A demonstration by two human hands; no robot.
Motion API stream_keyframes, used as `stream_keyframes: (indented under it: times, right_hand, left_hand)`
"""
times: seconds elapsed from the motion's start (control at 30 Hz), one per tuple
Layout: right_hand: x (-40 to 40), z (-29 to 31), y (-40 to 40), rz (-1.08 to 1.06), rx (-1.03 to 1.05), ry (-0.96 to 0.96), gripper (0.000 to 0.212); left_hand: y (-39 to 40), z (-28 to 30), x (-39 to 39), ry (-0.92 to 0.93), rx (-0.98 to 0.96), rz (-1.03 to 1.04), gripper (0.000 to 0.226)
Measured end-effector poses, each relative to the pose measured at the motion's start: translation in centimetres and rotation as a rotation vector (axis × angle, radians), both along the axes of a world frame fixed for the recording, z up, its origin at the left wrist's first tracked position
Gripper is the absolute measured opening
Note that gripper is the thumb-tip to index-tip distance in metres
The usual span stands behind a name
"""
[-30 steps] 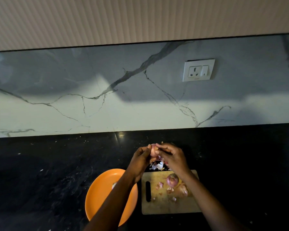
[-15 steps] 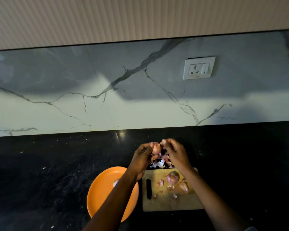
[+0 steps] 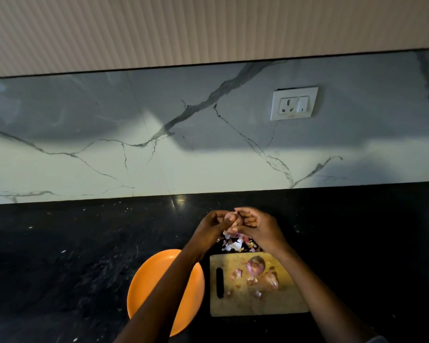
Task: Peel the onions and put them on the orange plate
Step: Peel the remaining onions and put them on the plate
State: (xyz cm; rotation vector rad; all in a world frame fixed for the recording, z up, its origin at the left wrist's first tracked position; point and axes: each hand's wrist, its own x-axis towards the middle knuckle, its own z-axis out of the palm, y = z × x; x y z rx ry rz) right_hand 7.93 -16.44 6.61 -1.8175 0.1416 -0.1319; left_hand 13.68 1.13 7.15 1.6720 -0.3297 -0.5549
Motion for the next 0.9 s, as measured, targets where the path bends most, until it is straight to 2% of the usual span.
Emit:
stream_keyframes:
  times: [0.1, 0.17, 0.27, 0.37, 0.5, 0.67, 0.73, 0.8, 0.9]
  right_hand:
    - [0.0, 0.5, 0.3, 0.026, -0.071, -0.063, 0.055]
    - [0.1, 0.6, 0.3, -0.009, -0.115, -0.09, 0.045]
    - [0.2, 0.4, -0.3, -0.063, -0.189, -0.117, 0.028]
    - [0.1, -0.2, -1.1, -0.087, -0.268, -0.12, 0.027]
    - [0.2, -1.2, -1.8, -0.098, -0.317, -0.03, 0.022]
    - [0.1, -0.6, 0.0, 0.024, -0.228, -0.038, 0.053]
    - [0.3, -0.4, 0.9, 0.052, -0.183, -0.072, 0.057]
    - [0.5, -0.3, 1.4, 0.014, -0.123, -0.106, 0.047]
    - [0.5, -0.1, 1.3, -0.091, -0.084, -0.124, 0.022]
  left_hand:
    - [-0.4, 0.3, 0.4, -0.052, 0.056, 0.021, 0.027]
    - [-0.3, 0.7, 0.2, 0.005, 0.011, 0.037, 0.024]
    - [0.2, 1.0, -0.4, 0.107, -0.047, 0.064, 0.035]
    - [0.7, 1.0, -0.7, 0.169, -0.084, 0.128, 0.039]
    - [0.9, 1.1, -0.8, 0.226, -0.122, 0.175, 0.042]
    - [0.3, 1.2, -0.9, 0.228, -0.114, 0.212, 0.038]
    - [0.0, 1.1, -0.9, 0.208, -0.091, 0.197, 0.04]
    - [-0.1, 1.3, -0.9, 0.196, -0.084, 0.186, 0.04]
    - [0.0, 1.4, -1.1, 0.207, -0.082, 0.152, 0.039]
